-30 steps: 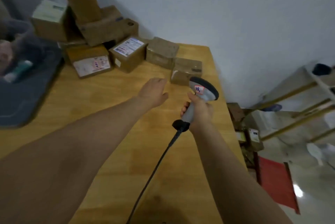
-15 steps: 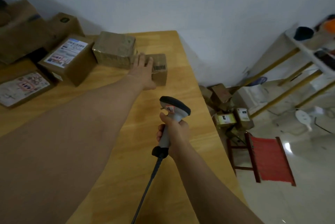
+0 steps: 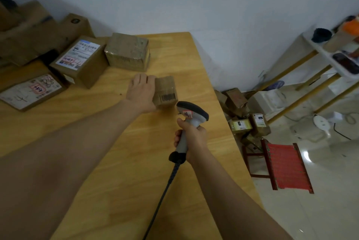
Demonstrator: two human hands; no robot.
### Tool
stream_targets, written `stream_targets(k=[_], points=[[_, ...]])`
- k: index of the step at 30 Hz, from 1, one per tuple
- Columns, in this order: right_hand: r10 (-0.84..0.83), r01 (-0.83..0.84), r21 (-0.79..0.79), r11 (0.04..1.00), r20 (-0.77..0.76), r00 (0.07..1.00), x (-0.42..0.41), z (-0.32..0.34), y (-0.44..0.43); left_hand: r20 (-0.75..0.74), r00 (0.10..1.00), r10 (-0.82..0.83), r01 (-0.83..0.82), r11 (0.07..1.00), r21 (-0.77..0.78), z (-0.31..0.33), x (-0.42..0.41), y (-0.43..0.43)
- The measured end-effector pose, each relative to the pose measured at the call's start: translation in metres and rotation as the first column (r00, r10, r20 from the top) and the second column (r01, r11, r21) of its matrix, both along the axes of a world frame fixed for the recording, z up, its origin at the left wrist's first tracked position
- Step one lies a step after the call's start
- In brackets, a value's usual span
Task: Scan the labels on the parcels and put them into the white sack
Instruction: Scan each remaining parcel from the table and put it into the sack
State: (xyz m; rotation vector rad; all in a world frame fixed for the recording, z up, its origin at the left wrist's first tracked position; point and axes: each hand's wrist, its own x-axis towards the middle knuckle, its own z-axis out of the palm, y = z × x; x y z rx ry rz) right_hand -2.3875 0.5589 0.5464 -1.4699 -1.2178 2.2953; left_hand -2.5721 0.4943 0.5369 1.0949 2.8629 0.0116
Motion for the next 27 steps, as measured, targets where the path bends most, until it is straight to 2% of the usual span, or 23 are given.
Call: stream_targets(k=[4, 7, 10, 13, 15, 17, 20, 22, 25, 27], points=[[-0.034, 0.034, 0.024, 0.999, 0.012, 0.999, 0.015, 0.001, -0.003, -0.132, 0.979, -0.155, 0.166, 0.983, 0.08, -0.001, 0.048, -0.074], [-0.031, 0.03, 0.037, 0.999, 0.041, 0.999, 0.018, 0.004, -0.015, -0.12, 0.969, -0.216, 0.23, 0.965, 0.125, -0.003, 0.081, -0.129], [0.001, -0.004, 0.054, 0.999, 0.063, 0.998, 0.017, 0.005, -0.031, 0.055, 0.993, -0.104, 0.093, 0.98, 0.178, -0.002, 0.093, -0.157], [0.023, -0.026, 0.056, 0.998, 0.053, 0.998, 0.015, 0.008, -0.046, 0.272, 0.961, 0.057, -0.102, 0.983, 0.155, -0.001, 0.086, -0.166], [0.035, -0.037, 0.057, 0.998, 0.043, 0.998, 0.016, 0.009, -0.054, 0.376, 0.924, 0.07, -0.108, 0.991, 0.079, 0.0, 0.078, -0.164], [0.052, -0.054, 0.059, 0.997, 0.044, 0.998, 0.017, 0.01, -0.059, 0.451, 0.892, 0.026, -0.035, 0.999, 0.011, 0.004, 0.072, -0.159], [0.052, -0.056, 0.065, 0.996, 0.064, 0.997, 0.021, 0.011, -0.061, 0.433, 0.901, 0.034, -0.021, 0.999, -0.035, 0.009, 0.067, -0.155], [0.057, -0.062, 0.076, 0.995, 0.077, 0.995, 0.024, 0.009, -0.063, 0.331, 0.932, 0.149, -0.117, 0.986, -0.116, 0.01, 0.073, -0.161], [0.094, -0.101, 0.093, 0.991, 0.074, 0.993, 0.027, 0.002, -0.069, 0.29, 0.883, 0.369, -0.306, 0.921, -0.24, 0.006, 0.091, -0.176], [0.134, -0.14, 0.094, 0.986, 0.067, 0.989, 0.023, 0.0, -0.075, 0.316, 0.848, 0.425, -0.378, 0.904, -0.202, 0.005, 0.097, -0.183]])
